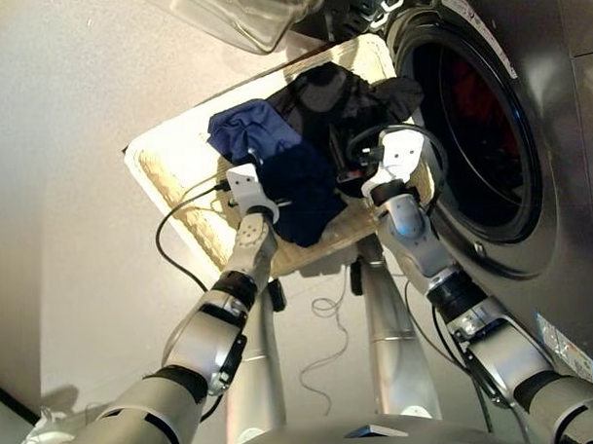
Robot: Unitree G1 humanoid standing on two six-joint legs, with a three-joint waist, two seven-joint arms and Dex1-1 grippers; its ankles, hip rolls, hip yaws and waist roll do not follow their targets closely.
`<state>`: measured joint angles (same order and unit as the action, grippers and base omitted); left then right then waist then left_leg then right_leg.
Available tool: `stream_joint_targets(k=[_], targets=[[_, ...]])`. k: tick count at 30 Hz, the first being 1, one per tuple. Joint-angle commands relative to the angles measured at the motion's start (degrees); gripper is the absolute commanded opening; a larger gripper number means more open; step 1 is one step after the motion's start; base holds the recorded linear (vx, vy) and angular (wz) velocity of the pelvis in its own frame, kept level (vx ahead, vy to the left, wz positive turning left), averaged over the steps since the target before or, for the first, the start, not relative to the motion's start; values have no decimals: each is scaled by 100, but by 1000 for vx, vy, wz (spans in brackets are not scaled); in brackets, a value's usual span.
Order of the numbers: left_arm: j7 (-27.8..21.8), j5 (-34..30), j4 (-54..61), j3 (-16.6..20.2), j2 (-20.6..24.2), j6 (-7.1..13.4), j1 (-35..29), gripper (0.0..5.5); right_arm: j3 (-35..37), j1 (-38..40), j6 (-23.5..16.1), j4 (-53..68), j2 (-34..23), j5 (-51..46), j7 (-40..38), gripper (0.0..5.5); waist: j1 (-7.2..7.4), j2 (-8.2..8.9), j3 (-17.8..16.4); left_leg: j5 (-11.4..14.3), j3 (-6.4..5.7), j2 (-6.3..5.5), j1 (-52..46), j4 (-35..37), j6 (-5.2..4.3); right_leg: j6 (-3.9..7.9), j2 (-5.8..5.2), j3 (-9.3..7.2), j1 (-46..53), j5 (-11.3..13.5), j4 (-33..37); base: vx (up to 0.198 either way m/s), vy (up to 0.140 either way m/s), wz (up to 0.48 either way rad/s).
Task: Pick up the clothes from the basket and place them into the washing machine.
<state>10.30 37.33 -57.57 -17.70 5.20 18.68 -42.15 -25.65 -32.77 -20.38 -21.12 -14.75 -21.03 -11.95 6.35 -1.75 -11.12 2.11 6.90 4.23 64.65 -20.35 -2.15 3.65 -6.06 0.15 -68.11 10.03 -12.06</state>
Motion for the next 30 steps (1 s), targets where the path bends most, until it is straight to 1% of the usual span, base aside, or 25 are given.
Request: stream_joint_targets(k=[1, 4, 6, 7, 8, 9, 11, 12, 13, 15, 16, 17, 19, 20, 22, 24, 26, 28, 30], targets=[[-125, 304, 56, 5, 106, 43, -224, 0, 41, -269, -284, 153, 214, 130, 62, 550, -6, 70, -179, 329, -402, 80, -792, 139, -175, 508, -203, -165, 555, -599, -394, 0, 0, 0], [-244, 487, 399, -61, 98, 135, -78, 0, -3, -221, -208, -127, 154, 342, 52, 550, -79, 38, -188, 237, -374, 23, -1179, 406, -214, 522, -251, -224, 927, -532, -193, 0, 0, 0], [-296, 569, 583, -83, 110, 169, -4, 0, -34, -199, -180, -184, 115, 475, 26, 550, -98, 35, -203, 203, -370, 1, -1332, 500, -229, 527, -255, -224, 1101, -499, -98, 0, 0, 0], [-424, 709, 847, -114, 107, 206, 160, 0, -82, -138, -108, -402, 55, 686, 49, 550, -145, 18, -196, 143, -350, -36, -1611, 657, -255, 534, -254, -252, 1371, -461, 37, -90, -38, -10], [-489, 803, 1068, -120, 136, 267, 256, 0, -107, -105, -79, -488, 8, 822, 43, 550, -131, 38, -223, -63, -315, -114, -1681, 768, -234, 507, -316, -277, 1466, -296, 147, -85, -52, -8], [-570, 882, 1246, -156, 129, 285, 355, 0, -139, -64, -38, -658, -30, 945, 55, 550, -162, 19, -227, -122, -309, -134, -1838, 875, -260, 513, -323, -300, 1638, -268, 240, -86, -40, 9], [-682, 1056, 1546, -199, 135, 325, 519, 0, -179, -10, 18, -869, -85, 1139, 74, 550, -208, 5, -206, -164, -314, -169, -2099, 1014, -265, 521, -323, -328, 1902, -254, 366, 0, 0, 0], [-682, 1056, 1547, -199, 136, 325, 521, 0, -179, -10, 17, -869, -84, 1140, 74, 550, -207, 5, -213, -166, -314, -168, -2110, 1020, -265, 521, -323, -329, 1913, -253, 370, 10, -59, 52], [-824, 1225, 1905, -259, 138, 320, 667, 0, -255, 31, 93, -1044, -159, 1420, 92, 550, -253, -21, -186, -187, -306, -212, -2349, 1117, -261, 527, -322, -370, 2132, -249, 436, 11, -62, 28], [-963, 1429, 2429, -304, 183, 324, 868, 0, -361, 121, 157, -1096, -242, 1797, 126, 550, -302, -47, -155, -200, -312, -233, -2558, 1184, -261, 530, -327, -404, 2364, -262, 509, 8, -35, 11], [-962, 1428, 2431, -305, 183, 324, 870, 0, -361, 123, 157, -1095, -241, 1798, 126, 550, -301, -47, -158, -201, -312, -233, -2564, 1187, -261, 529, -326, -405, 2370, -261, 511, 0, 0, 0], [-1113, 1596, 2747, -363, 214, 294, 1045, 0, -486, 186, 196, -1139, -316, 2137, 178, 550, -340, -61, -129, -182, -311, -244, -2721, 1202, -253, 524, -322, -414, 2532, -287, 555, 0, 0, 0], [-1232, 1770, 3148, -433, 253, 263, 1201, 0, -574, 247, 192, -1034, -427, 2428, 205, 550, -364, -87, -115, -153, -304, -258, -2798, 1161, -237, 518, -328, -417, 2636, -310, 556, 0, 0, 0], [-1267, 1838, 3351, -500, 262, 263, 1248, 0, -645, 258, 185, -1007, -478, 2558, 225, 550, -376, -94, -109, -128, -309, -262, -2842, 1144, -230, 519, -330, -413, 2694, -324, 560, 0, 0, 0], [-1312, 1930, 3548, -617, 266, 201, 1307, 0, -775, 260, 201, -907, -553, 2833, 257, 550, -392, -115, -84, -95, -302, -262, -2910, 1106, -219, 509, -326, -400, 2771, -366, 537, 0, 0, 0], [-1336, 1946, 3622, -659, 278, 196, 1321, 0, -812, 250, 189, -873, -588, 2919, 272, 550, -401, -121, -69, -84, -303, -267, -2944, 1102, -216, 510, -324, -401, 2819, -382, 544, 0, 0, 0], [-1334, 2010, 3863, -744, 278, 185, 1348, 0, -975, 188, 150, -521, -701, 3195, 332, 550, -418, -150, -28, -55, -290, -273, -3025, 1072, -206, 506, -317, -387, 2900, -412, 559, 0, 0, 0], [-1342, 2080, 3966, -765, 270, 194, 1371, 0, -1016, 177, 128, -395, -736, 3209, 351, 550, -428, -151, -21, -52, -289, -275, -3047, 1067, -204, 507, -315, -385, 2927, -412, 573, 0, 0, 0], [-1382, 2255, 4175, -880, 267, 191, 1385, 0, -1189, 22, 97, -216, -806, 3356, 386, 550, -445, -181, 4, -50, -296, -274, -3076, 1077, -187, 503, -302, -366, 2937, -430, 571, 0, 0, 0]])
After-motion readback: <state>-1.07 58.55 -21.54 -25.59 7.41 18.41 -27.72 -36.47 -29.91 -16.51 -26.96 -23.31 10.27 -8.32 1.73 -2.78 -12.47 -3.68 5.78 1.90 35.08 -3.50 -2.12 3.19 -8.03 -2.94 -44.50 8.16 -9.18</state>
